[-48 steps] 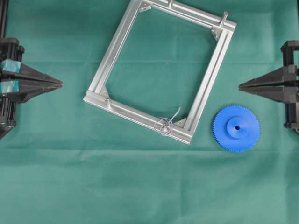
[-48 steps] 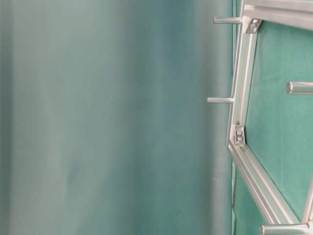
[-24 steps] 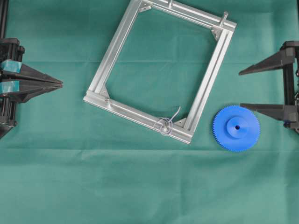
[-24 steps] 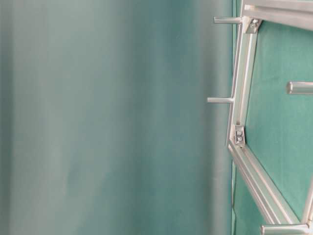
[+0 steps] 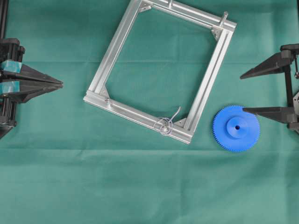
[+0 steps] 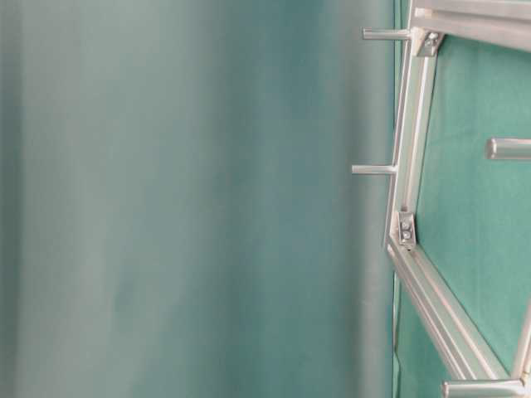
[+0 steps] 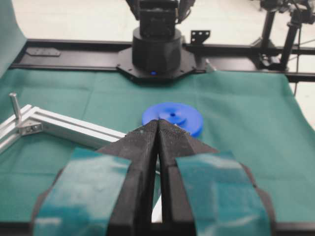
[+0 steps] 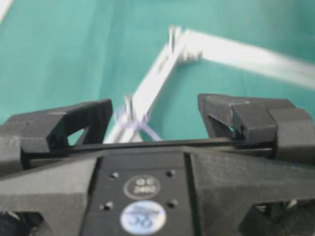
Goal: Find the location of the shaft and insert the gear.
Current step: 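Open the right gripper and move it toward the blue gear, then lower the right gripper over the blue gear and grasp its hub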
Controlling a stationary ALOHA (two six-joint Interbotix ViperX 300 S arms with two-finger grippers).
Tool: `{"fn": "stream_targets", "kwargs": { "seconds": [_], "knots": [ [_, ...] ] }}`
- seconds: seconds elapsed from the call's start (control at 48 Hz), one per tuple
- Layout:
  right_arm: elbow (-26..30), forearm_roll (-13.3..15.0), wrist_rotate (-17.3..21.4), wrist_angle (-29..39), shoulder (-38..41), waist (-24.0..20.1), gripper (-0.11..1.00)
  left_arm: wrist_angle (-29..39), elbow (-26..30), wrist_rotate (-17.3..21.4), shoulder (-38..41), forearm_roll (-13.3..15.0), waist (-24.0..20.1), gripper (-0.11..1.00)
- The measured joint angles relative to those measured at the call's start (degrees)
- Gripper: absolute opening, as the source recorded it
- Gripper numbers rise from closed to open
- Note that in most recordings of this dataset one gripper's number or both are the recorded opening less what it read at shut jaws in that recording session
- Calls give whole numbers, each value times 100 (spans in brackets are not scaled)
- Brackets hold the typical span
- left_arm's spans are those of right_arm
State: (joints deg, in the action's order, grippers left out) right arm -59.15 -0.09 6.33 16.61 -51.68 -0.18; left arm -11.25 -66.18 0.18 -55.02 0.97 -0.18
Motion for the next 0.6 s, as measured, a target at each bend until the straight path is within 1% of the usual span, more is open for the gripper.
{"fn": "stream_targets", "kwargs": {
  "seconds": [0.167, 0.271, 0.437, 0.521, 0.604],
  "knots": [
    [229, 0, 334, 1063, 9, 0, 91, 0, 0, 0, -9, -9, -18, 2],
    [299, 0, 536, 1468, 62, 0, 91, 0, -9, 0, -9, -9, -35, 2],
    [369, -9, 967, 2171, 211, -9, 91, 9, -9, 0, 0, 0, -88, 2],
    [413, -9, 1116, 2540, 299, -44, 91, 9, 0, 0, -9, -9, -105, 2],
    [448, 0, 1204, 2760, 360, -88, 91, 9, -9, 0, 0, 0, -105, 2]
  ]
}}
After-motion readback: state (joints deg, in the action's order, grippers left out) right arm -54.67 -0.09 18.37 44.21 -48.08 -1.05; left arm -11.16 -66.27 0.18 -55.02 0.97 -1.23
